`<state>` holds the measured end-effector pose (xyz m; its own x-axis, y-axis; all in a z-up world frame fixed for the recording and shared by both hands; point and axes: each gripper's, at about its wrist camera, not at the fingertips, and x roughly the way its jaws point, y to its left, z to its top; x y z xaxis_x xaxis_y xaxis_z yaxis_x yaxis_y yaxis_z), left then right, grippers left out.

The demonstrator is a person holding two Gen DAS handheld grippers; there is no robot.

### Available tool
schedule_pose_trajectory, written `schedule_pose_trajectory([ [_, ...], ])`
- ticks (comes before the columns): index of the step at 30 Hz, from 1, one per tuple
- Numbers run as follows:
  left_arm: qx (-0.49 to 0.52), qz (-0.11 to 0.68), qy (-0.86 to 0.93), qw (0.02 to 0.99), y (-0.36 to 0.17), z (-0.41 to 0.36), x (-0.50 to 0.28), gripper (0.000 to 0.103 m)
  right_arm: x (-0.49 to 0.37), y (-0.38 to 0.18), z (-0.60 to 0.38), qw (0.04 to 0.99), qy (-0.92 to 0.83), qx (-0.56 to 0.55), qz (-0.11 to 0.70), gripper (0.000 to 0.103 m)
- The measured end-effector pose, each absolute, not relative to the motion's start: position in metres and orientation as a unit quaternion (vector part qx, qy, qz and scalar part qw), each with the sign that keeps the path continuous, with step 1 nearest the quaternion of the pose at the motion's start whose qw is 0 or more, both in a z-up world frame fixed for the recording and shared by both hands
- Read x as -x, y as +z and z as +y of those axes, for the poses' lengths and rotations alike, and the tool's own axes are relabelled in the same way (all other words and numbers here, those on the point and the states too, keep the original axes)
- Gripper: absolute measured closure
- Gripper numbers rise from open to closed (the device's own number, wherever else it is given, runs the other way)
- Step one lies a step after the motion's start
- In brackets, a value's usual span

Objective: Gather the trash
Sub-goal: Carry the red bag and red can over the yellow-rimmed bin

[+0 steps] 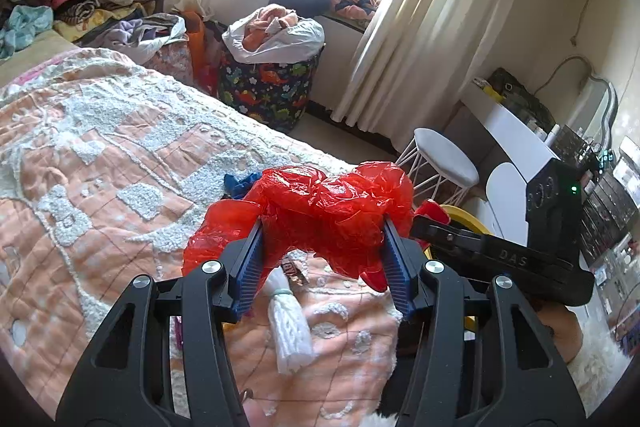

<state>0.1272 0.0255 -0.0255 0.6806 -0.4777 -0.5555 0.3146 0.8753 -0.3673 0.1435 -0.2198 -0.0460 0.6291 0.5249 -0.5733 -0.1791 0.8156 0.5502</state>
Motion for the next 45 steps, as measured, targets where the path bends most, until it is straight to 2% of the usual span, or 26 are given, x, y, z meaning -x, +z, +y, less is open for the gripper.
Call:
schedule_pose_trajectory([
  [17, 0.106, 0.332, -0.251, 0.903, -0.015, -0.034, -0.124, 0.058, -0.102, -0.023, -0.29, 0.894, 0.142, -0.256, 0.339, 0.073],
  [45, 0.032, 0.343, -0.333, 0.878, -0.015, -0.146, -0.119, 0.058, -0.066, -0.037, -0.384, 0.901, 0.049, -0.297, 0.312, 0.073],
])
